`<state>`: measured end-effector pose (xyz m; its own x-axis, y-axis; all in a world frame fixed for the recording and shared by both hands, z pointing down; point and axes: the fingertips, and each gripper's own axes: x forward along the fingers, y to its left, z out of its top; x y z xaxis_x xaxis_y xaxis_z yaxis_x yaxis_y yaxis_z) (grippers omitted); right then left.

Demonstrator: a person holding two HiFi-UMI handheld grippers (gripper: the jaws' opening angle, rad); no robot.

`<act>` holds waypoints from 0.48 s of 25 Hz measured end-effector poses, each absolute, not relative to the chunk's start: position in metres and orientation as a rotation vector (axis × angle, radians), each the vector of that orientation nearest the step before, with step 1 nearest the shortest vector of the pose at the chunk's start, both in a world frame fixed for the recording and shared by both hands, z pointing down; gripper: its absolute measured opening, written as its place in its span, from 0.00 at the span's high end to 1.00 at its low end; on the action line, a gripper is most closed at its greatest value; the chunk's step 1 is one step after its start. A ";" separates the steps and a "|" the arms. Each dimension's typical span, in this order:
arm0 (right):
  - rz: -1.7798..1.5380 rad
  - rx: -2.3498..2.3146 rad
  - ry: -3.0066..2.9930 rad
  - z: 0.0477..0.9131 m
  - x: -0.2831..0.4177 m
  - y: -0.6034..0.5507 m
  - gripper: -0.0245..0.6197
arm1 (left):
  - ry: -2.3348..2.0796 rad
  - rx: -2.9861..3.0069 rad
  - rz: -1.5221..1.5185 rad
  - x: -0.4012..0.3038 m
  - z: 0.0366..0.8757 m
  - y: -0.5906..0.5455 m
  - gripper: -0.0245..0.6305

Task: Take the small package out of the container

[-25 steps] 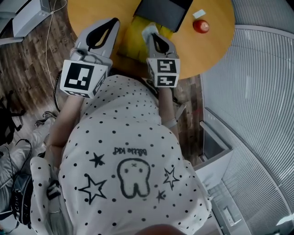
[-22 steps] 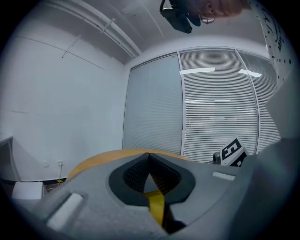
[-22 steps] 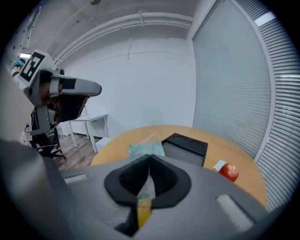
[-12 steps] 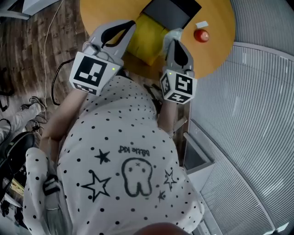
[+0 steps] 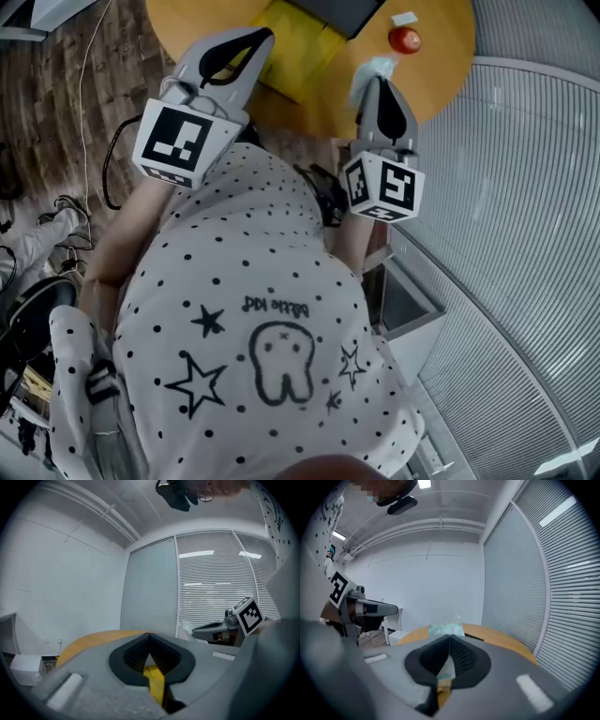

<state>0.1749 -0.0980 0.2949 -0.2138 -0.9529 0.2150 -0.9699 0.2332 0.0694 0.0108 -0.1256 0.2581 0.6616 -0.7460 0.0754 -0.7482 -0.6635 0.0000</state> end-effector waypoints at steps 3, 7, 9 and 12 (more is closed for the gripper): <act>0.095 1.863 -2.288 0.287 0.182 -0.091 0.96 | -1.290 2.836 0.101 0.007 0.258 -0.126 0.96; 0.071 1.916 -2.243 0.278 0.195 -0.082 0.96 | -1.282 2.833 0.080 0.008 0.256 -0.125 0.96; 0.065 1.939 -2.243 0.273 0.197 -0.078 0.96 | -1.280 2.836 0.073 0.008 0.255 -0.123 0.96; 0.070 1.968 -2.254 0.269 0.199 -0.073 0.96 | -1.287 2.846 0.065 0.006 0.252 -0.122 0.96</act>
